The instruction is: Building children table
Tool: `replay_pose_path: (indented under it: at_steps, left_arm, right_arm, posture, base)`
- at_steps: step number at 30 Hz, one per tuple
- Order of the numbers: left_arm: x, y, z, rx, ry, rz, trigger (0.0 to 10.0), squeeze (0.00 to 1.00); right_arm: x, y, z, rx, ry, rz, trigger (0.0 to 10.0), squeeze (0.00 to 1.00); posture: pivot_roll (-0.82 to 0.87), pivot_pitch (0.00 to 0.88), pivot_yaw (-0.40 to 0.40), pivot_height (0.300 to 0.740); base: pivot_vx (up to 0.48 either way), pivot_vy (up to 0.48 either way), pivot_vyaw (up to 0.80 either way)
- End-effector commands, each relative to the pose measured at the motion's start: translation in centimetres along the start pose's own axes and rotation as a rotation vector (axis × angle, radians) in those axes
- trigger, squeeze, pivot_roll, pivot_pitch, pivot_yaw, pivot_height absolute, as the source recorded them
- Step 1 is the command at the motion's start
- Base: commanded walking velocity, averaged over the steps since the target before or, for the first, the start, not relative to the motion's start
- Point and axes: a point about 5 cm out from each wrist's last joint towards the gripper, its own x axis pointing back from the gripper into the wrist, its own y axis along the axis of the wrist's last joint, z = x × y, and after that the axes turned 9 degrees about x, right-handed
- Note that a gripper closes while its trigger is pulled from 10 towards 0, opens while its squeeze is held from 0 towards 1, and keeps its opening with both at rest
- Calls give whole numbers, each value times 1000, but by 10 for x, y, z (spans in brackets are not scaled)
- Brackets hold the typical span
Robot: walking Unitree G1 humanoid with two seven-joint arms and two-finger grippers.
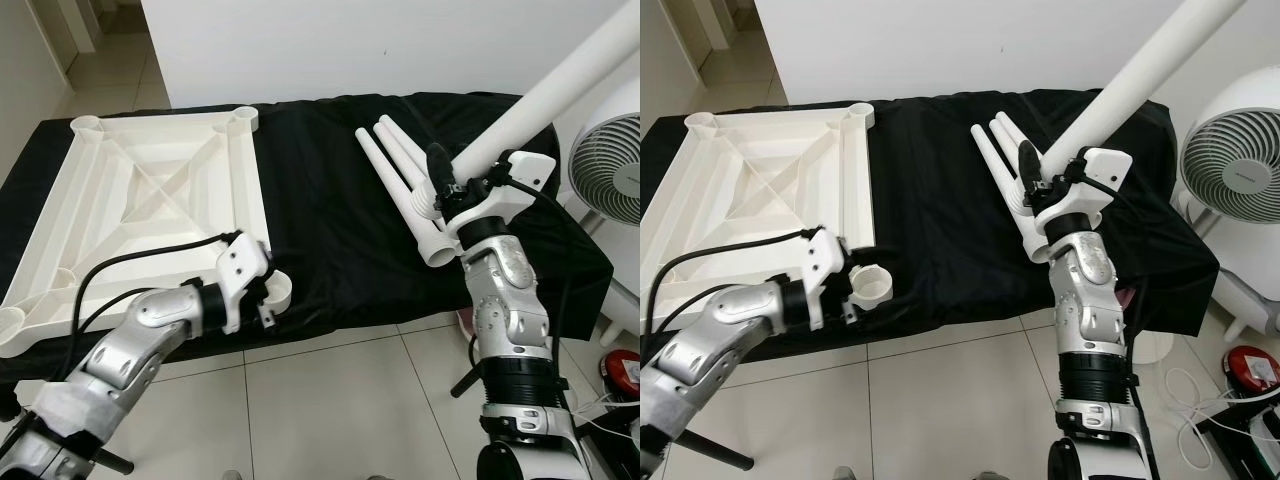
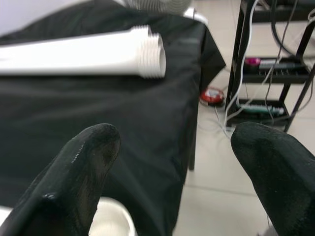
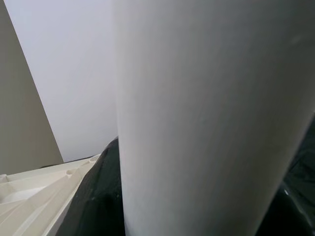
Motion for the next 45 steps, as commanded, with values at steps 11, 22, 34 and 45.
replay_pose_path:
  at_steps: [11,22,34,45]
  left_arm:
    - [15,-26,24,43,140,115,10000,0]
    - [42,-38,49,59,248,166,10000,0]
    - [62,-47,43,31,111,263,10000,0]
    - [55,-64,46,14,141,354,10000,0]
  right_arm:
    - [0,7,-1,16,9,-28,10000,0]
    - [2,7,-2,20,-1,-27,10000,0]
    - [3,7,-5,31,-2,-22,10000,0]
    - [1,8,-5,37,6,-25,10000,0]
  posture:
    - [-105,0,40,740]
    - [-110,0,46,740]
    - [-103,0,42,740]
    - [-111,0,41,740]
  base:
    - [0,0,0]
    - [0,0,0]
    - [0,0,0]
    - [0,0,0]
